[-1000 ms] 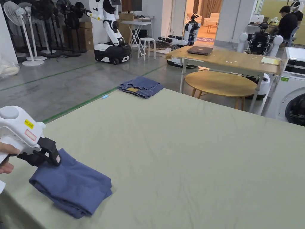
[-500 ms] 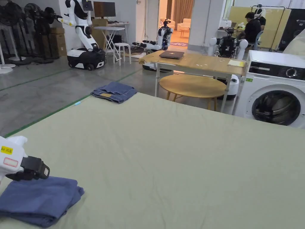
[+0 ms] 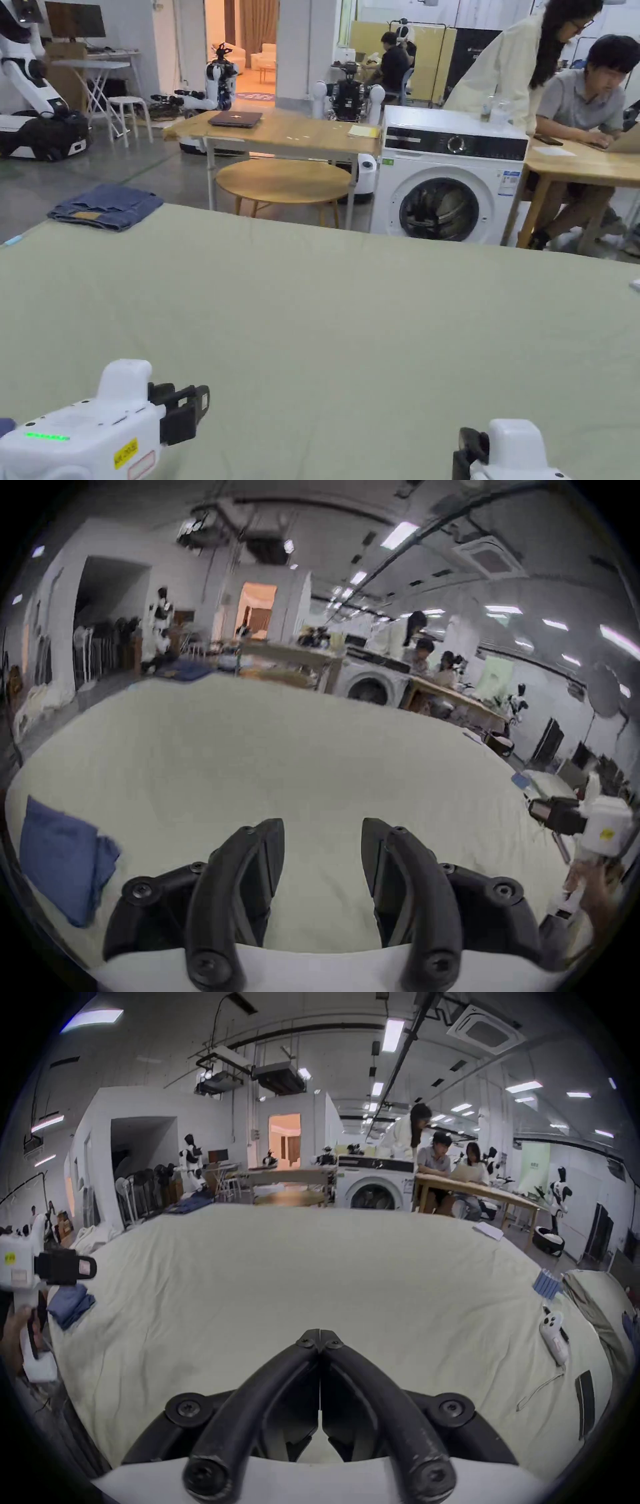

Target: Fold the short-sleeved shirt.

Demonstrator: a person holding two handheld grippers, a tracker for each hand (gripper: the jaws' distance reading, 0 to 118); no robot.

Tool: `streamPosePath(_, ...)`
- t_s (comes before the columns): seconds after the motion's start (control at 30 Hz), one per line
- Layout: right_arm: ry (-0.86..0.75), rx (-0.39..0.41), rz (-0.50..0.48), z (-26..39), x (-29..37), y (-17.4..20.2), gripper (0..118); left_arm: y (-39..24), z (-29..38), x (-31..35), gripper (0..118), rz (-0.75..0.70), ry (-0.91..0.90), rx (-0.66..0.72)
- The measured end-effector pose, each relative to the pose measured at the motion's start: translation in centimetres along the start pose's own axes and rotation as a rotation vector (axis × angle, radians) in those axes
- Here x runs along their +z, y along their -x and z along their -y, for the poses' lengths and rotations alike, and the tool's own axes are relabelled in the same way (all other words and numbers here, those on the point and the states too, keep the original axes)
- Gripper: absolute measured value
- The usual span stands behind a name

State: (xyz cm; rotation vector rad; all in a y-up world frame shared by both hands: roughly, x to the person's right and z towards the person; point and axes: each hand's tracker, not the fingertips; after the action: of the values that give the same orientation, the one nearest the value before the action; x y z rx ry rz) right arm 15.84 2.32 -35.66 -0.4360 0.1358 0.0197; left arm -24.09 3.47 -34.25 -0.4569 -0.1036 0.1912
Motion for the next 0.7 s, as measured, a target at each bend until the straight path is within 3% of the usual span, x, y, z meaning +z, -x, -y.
streamPosePath(0.17,-0.083,-0.027,0.042,-1.8,0.5,-1.2,0,-5.8,0.5,-1.8,38,-0.076,-0.113,-0.117)
streamPosePath(0.23,-0.115,-0.036,0.063,-2.3,0.8,-1.5,0,-7.1,0.4,-1.7,18,-0.092,-0.149,-0.128)
streamPosePath(0.33,-0.151,-0.063,0.07,-2.7,1.3,-2.0,0,-8.5,0.2,-1.4,2,-0.131,-0.206,-0.148)
streamPosePath(0.7,-0.235,-0.09,0.096,-2.6,1.7,-1.5,0,-10.1,0.1,-0.4,0,-0.183,-0.31,-0.185)
